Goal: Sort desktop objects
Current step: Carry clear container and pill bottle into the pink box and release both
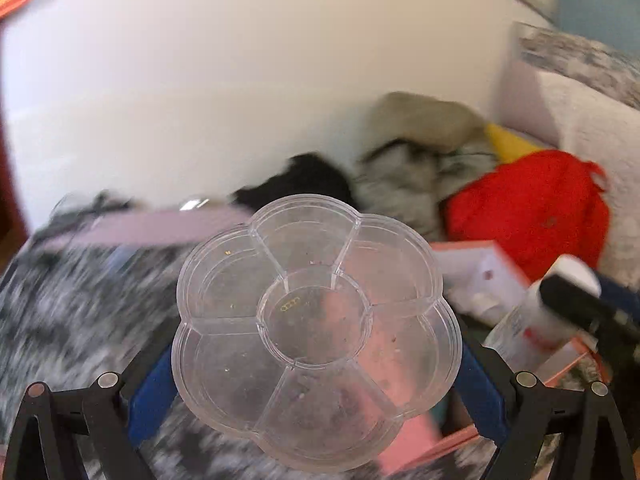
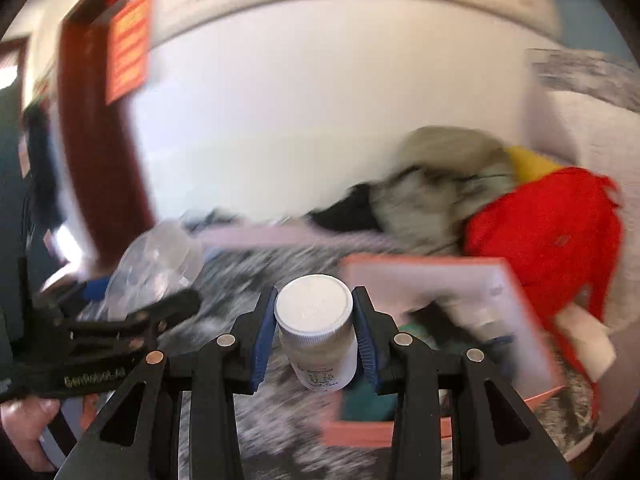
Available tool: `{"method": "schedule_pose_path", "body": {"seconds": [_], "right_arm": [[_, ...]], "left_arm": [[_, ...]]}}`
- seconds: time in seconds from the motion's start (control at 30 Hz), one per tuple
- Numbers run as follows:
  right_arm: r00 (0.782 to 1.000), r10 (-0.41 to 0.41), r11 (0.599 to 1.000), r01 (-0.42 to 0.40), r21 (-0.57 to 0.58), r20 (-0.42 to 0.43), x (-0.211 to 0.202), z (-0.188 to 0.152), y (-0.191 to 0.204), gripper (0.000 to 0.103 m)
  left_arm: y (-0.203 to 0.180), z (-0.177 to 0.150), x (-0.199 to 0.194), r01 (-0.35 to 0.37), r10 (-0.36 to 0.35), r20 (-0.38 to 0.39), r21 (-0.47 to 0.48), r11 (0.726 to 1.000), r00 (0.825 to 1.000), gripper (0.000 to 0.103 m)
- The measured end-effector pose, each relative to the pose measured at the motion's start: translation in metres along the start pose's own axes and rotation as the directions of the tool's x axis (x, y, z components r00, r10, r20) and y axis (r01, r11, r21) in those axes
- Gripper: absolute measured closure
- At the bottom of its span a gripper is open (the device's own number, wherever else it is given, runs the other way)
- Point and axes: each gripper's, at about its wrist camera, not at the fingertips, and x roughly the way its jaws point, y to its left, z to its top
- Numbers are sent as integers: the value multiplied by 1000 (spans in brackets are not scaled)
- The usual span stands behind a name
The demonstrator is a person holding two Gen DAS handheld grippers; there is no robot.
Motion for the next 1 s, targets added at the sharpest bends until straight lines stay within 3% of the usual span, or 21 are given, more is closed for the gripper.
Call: {"method": "schedule_pose_path", "body": {"seconds": [0.13, 0.27, 0.4, 0.47, 0.5, 0.53, 0.57, 0.6, 0.67, 0.77, 0.83, 1.0], "right_arm": [[993, -110, 985, 104, 140, 32, -3, 19, -78, 63], [980, -198, 947, 191, 260, 2, 14, 16, -140, 63], [983, -181, 934, 184, 307, -39, 41, 11, -170, 63], [985, -166, 929, 174, 328, -52, 59, 9, -181, 61], [983, -169, 928, 184, 325, -77, 72, 8, -186, 55], [979, -178, 925, 201, 324, -98, 83, 6, -191, 30], [971, -211, 913, 236, 333, -109, 88, 2, -196, 14], [964, -238, 902, 264, 341, -116, 90, -1, -200, 12], [963, -253, 893, 271, 360, -98, 84, -4, -203, 12], [962, -266, 891, 270, 365, -63, 70, -5, -197, 12], [963, -265, 903, 264, 339, -45, 65, -4, -185, 12], [972, -236, 942, 226, 248, 8, 48, 2, -130, 10]], "left_arm": [[-54, 27, 44, 63, -61, -24, 68, 996, 998, 6], [-90, 30, 97, 87, -76, -91, 128, 988, 993, 6], [-104, 26, 146, 70, -47, -164, 138, 988, 985, 5], [-103, 23, 173, 46, -16, -233, 125, 991, 972, 5], [-100, 20, 183, 27, 5, -268, 117, 993, 963, 5], [-97, 15, 191, 10, 23, -298, 109, 994, 954, 5], [-93, 11, 198, -6, 39, -325, 102, 995, 945, 5], [-91, 7, 201, -10, 41, -340, 93, 996, 940, 5], [-83, 2, 195, -3, 26, -329, 70, 998, 944, 5], [-80, 4, 158, -21, 34, -211, 66, 998, 977, 5], [-78, 9, 131, -30, 39, -135, 65, 997, 990, 4], [-60, 15, 61, -98, 98, 15, 53, 994, 995, 1]]}}
